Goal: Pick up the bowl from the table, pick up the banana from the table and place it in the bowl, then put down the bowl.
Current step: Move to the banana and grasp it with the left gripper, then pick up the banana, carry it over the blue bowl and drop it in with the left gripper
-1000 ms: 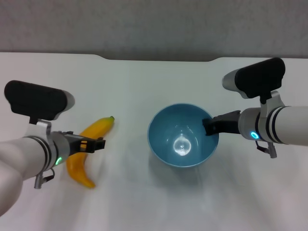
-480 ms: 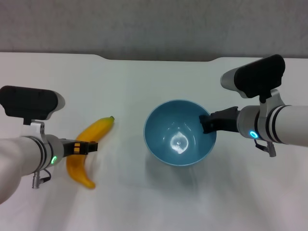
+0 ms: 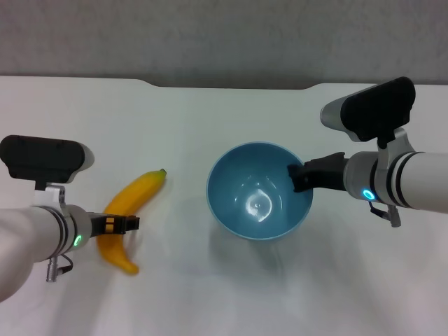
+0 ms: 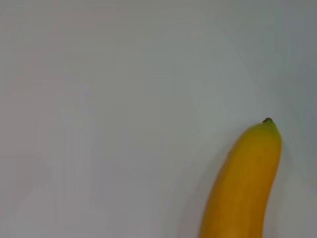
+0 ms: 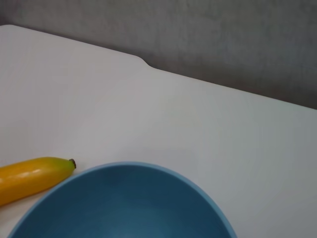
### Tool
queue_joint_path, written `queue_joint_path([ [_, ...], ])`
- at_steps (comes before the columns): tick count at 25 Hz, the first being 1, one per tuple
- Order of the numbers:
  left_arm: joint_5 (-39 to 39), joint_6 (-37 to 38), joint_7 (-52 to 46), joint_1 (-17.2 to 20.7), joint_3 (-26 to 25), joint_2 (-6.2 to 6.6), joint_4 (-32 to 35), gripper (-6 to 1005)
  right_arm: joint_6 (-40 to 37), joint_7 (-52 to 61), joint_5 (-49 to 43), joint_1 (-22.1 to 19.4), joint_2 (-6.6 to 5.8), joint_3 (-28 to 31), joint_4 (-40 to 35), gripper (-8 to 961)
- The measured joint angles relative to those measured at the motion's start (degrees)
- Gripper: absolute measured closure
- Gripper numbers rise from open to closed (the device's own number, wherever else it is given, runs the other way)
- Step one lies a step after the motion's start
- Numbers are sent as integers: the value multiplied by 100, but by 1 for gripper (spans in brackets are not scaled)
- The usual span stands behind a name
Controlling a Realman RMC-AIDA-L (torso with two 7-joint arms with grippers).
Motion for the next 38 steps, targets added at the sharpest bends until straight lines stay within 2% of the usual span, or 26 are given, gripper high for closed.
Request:
queue_joint_path([
  [8,0,-38,-13,-14,-31,9,43,142,0,0,-53,-25,0,-10,34,917],
  [13,0,-30,26,-17,-31,19,50,316,0,0,-76,-101,0,-10,114,917],
  [20,0,1,32,26,-29,20,-89,463,-6,0,-109,-142,0,2,130,917],
  [22,8,32,40,122,-29,31,-322,484,-7,3,-108,-160,0,6,103,918],
  [25,133,199,78,356,-101,51,-1011,483,8,6,-105,-178,0,-3,92,918],
  [31,315,845,94,874,-89,65,-2654,482,48,27,-73,-97,5,-11,-57,918],
  [36,231,1190,94,902,347,58,-3495,481,15,53,-67,-90,13,1,-97,918],
  [38,173,1158,94,825,522,45,-3556,481,-5,58,-66,-71,13,23,-100,918],
])
